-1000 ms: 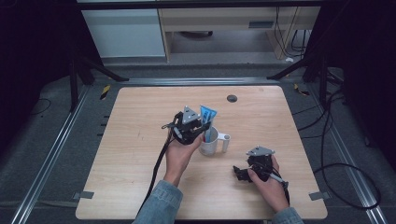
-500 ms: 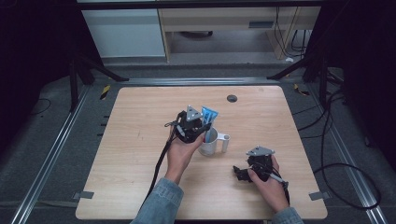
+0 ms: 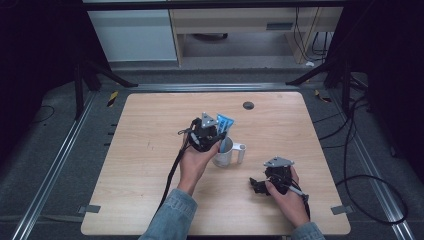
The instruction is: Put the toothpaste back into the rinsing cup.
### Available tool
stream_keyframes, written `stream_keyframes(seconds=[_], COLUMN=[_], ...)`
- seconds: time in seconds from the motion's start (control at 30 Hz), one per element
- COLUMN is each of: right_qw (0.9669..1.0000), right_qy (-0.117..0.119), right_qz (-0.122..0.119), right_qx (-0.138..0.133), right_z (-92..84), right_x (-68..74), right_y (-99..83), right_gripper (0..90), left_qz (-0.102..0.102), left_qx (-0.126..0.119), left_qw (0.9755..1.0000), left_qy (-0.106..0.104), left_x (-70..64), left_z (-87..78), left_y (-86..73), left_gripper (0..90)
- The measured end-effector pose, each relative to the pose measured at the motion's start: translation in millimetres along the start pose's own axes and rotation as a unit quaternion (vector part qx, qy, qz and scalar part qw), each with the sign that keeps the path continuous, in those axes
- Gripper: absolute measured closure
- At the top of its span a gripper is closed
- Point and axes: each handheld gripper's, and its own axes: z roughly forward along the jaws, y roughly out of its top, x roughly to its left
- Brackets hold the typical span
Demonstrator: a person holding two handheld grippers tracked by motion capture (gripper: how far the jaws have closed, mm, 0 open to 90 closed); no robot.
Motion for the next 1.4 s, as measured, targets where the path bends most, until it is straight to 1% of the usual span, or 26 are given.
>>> stream_keyframes(seconds=[0.13,0.2,0.23,0.27,0.3,0.33,0.37,0.4,0.5,0.57,0.63,0.77,0.8,0.83,1.0,1.1,1.23,1.3,1.4], right_qw=[1.0000,0.9998,1.0000,1.0000,1.0000,1.0000,1.0000,1.0000,1.0000,1.0000,1.0000,1.0000,1.0000,1.0000,1.0000,1.0000,0.9999,0.9999,0.9999], right_qy=[0.000,-0.007,-0.002,-0.001,-0.002,-0.002,-0.001,-0.001,-0.001,-0.001,-0.001,-0.001,-0.001,-0.004,-0.004,-0.004,-0.004,-0.004,-0.004], right_qz=[-0.001,-0.016,-0.002,0.000,-0.001,-0.001,0.000,0.000,0.000,0.000,0.000,0.000,0.000,-0.008,-0.008,-0.008,-0.008,-0.009,-0.009], right_qx=[0.000,-0.005,-0.001,0.000,0.000,0.000,0.000,0.000,0.000,0.000,0.000,0.000,0.000,-0.003,-0.003,-0.003,-0.003,-0.003,-0.004], right_z=[0.0,1.3,0.1,0.1,0.1,0.1,0.1,0.1,0.1,0.1,0.1,0.1,0.0,0.8,0.8,0.9,0.9,0.9,0.9], right_x=[-0.2,-1.7,-0.2,0.0,-0.1,-0.1,0.0,0.1,0.0,0.1,0.0,0.1,0.0,-0.8,-0.8,-0.7,-0.8,-0.8,-0.9], right_y=[0.0,-0.7,0.0,0.0,0.0,0.0,0.0,0.0,0.0,0.0,0.0,0.0,0.0,-0.4,-0.4,-0.4,-0.4,-0.4,-0.4], right_gripper=[0.4,0.4,0.4,0.4,0.4,0.4,0.4,0.4,0.4,0.4,0.4,0.4,0.4,0.4,0.4,0.4,0.4,0.4,0.4], left_qz=[0.002,0.000,-0.002,-0.005,-0.005,-0.009,-0.006,-0.010,-0.011,-0.007,-0.014,-0.014,-0.015,-0.015,-0.011,-0.013,-0.012,-0.011,-0.011], left_qx=[0.009,0.009,0.012,0.011,0.014,0.012,0.016,0.015,0.015,0.018,0.015,0.014,0.013,0.012,0.010,0.009,0.010,0.009,0.010], left_qw=[1.0000,1.0000,0.9999,0.9999,0.9999,0.9999,0.9999,0.9998,0.9998,0.9998,0.9998,0.9998,0.9998,0.9998,0.9999,0.9999,0.9999,0.9999,0.9999], left_qy=[0.001,0.002,0.002,0.001,0.000,0.000,0.001,0.001,0.001,0.001,0.000,-0.001,0.000,-0.001,0.002,-0.001,0.003,0.004,0.001], left_x=[-0.7,-0.9,-0.5,0.0,0.4,-0.1,0.3,-0.2,-0.4,0.6,0.7,0.7,0.7,0.5,-0.5,-1.1,-1.7,-1.5,-0.4], left_z=[4.2,6.3,7.0,8.3,9.0,10.3,10.5,11.2,12.1,11.9,12.2,12.1,12.1,12.1,11.8,12.1,12.6,11.9,11.1], left_y=[4.1,5.3,6.0,6.5,7.4,8.0,8.7,9.1,9.6,10.1,9.7,9.4,9.2,9.0,9.3,9.4,9.2,9.5,9.5], left_gripper=[72.3,72.2,72.1,72.0,72.0,72.0,71.9,71.8,71.5,71.2,71.0,70.3,69.6,69.4,64.6,60.6,54.6,53.1,49.3])
